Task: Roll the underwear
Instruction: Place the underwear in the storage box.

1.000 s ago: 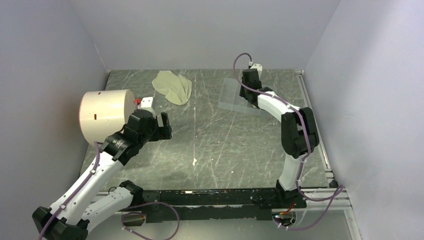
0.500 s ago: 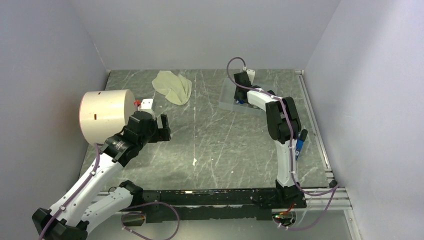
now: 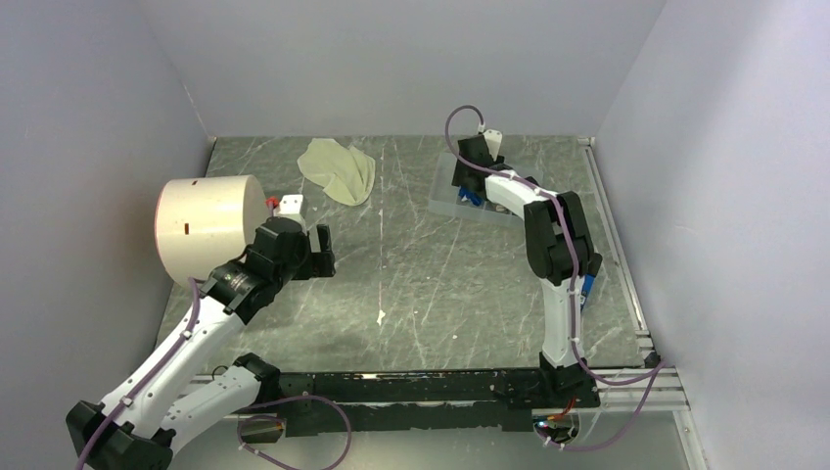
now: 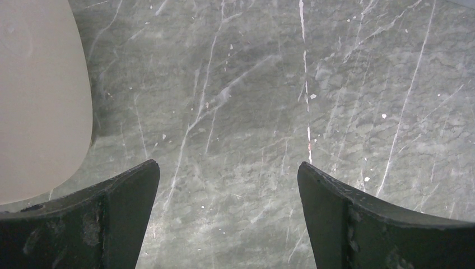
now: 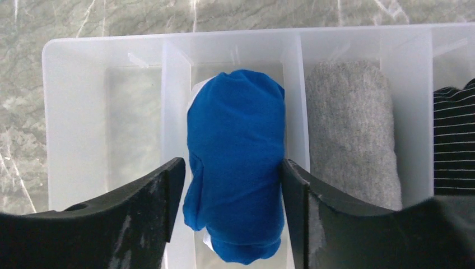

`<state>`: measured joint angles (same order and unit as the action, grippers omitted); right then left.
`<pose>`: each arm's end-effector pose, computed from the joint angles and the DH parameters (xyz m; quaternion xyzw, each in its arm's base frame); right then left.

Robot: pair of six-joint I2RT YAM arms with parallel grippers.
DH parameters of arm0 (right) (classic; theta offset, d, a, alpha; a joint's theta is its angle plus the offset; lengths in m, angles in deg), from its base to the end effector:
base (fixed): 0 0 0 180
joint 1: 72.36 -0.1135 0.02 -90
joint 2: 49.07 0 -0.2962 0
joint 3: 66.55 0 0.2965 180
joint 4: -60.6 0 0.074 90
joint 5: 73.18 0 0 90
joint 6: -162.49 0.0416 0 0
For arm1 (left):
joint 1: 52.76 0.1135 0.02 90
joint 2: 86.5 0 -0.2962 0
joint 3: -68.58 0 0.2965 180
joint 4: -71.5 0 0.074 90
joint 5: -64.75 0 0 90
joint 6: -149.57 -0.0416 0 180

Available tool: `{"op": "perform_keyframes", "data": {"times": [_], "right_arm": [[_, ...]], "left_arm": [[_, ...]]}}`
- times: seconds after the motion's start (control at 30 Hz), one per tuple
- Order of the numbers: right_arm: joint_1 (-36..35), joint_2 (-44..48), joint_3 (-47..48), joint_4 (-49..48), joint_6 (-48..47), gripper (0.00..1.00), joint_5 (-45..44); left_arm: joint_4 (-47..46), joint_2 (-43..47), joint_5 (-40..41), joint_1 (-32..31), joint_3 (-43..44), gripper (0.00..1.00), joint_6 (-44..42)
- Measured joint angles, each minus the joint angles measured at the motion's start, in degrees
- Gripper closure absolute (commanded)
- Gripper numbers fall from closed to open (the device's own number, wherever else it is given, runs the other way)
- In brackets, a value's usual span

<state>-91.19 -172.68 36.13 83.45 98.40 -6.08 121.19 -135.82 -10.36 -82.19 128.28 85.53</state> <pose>0.5182 0.1596 0.1766 0.1334 0.8949 -0.0224 0.4252 0.1855 -0.0924 0.3192 -0.0283 0.8974 -0.0936 0.4303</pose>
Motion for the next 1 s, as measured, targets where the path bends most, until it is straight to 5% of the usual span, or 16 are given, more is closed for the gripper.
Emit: {"op": "perform_keyframes", "data": {"times": [0.2,0.47,1.0], "right_arm": [[-0.13,1.31,0.00,0.74,-0.81,0.31,-0.17],[-0.33,3.74,-1.05,1.73,-2.14,0.54,0.96],[-0.39,4.50,-3.69,0.74,-2.51,0.71,2.95]], "left_arm": [[-0.04,0.00,0.00,0.00,-0.02,0.02,0.00],[-0.02,0.09,0.02,0.00,-0.02,0.02,0.02],[0.00,0.63,0.04,0.00,-0.02,0.02,0.07]]}}
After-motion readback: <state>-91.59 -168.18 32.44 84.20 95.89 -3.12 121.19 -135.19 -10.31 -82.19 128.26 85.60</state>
